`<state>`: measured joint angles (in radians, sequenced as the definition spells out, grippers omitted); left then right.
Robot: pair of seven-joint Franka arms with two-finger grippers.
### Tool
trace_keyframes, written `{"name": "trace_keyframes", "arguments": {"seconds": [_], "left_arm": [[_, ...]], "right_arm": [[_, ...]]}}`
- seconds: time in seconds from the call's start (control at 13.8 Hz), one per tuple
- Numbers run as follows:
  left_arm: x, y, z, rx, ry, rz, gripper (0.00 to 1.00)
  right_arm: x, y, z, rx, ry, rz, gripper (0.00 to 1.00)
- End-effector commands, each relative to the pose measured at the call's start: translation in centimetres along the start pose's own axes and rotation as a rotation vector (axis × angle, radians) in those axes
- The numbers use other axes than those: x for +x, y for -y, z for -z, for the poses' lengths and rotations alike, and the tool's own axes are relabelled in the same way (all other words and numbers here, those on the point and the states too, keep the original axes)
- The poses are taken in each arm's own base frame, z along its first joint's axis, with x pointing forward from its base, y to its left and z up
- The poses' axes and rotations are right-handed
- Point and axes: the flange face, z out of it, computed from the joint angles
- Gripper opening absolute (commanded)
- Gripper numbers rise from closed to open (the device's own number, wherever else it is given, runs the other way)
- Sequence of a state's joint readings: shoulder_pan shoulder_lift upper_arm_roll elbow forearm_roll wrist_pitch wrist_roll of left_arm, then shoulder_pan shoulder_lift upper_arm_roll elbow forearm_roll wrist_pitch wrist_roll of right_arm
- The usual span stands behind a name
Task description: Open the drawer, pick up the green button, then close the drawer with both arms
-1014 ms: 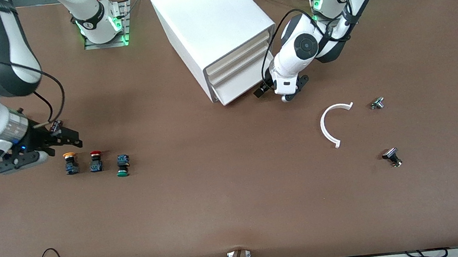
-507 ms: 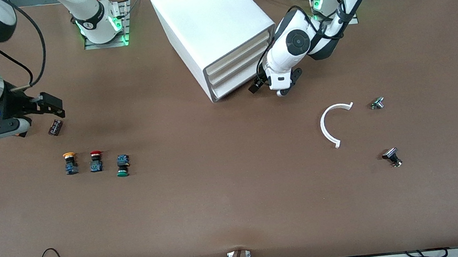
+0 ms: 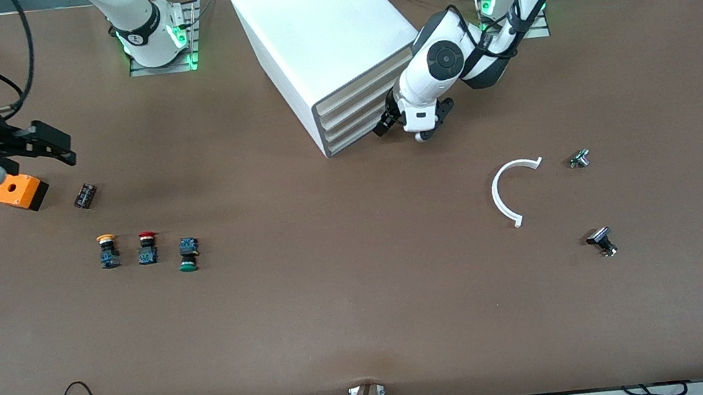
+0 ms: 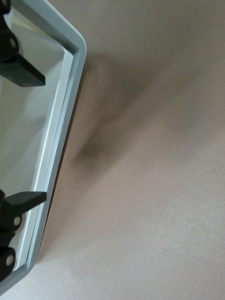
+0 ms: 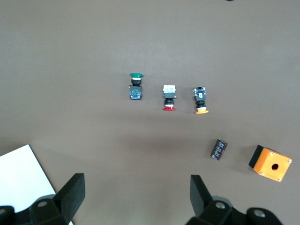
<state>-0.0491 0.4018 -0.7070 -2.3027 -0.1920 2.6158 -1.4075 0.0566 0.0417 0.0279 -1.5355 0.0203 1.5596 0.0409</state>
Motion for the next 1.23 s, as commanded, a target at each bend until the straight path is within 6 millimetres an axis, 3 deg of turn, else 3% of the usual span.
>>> {"name": "trace_keyframes", "arguments": {"seconds": [0.0,0.07,0.36,0.65,0.8,1.01,1.16], "left_arm": [[0.4,-0.6,0.8,-0.016,0.006,0.006,0.99],[0.9,-1.3,1.5,-0.033,0.002,-0.008,0.99],[4.3,-2.8,5.1,0.018,0.024,-0.144,0.99],[7.8,-6.4,14.1,0.185,-0.093,-0.389,0.99],[8.2,-8.0,18.4,0.190,-0.120,-0.513,0.99],[10.2,-8.0,25.6,0.289,-0.117,-0.707,0.99],[11.7,-7.7,29.3,0.326,-0.141,-0.847,0.99]], "right_arm": [[-0.7,0.0,2.6,0.002,-0.001,-0.004,0.99],[-0.9,0.7,3.6,-0.005,-0.012,0.008,0.99],[-1.0,-0.1,3.7,-0.004,-0.006,-0.015,0.99],[-1.0,-1.3,3.6,-0.015,-0.002,-0.056,0.99],[-1.1,-1.6,3.4,-0.020,0.011,-0.070,0.99],[-1.0,-1.5,3.5,-0.046,0.006,-0.084,0.99],[-1.1,-1.1,3.5,-0.046,0.007,-0.073,0.99]]}}
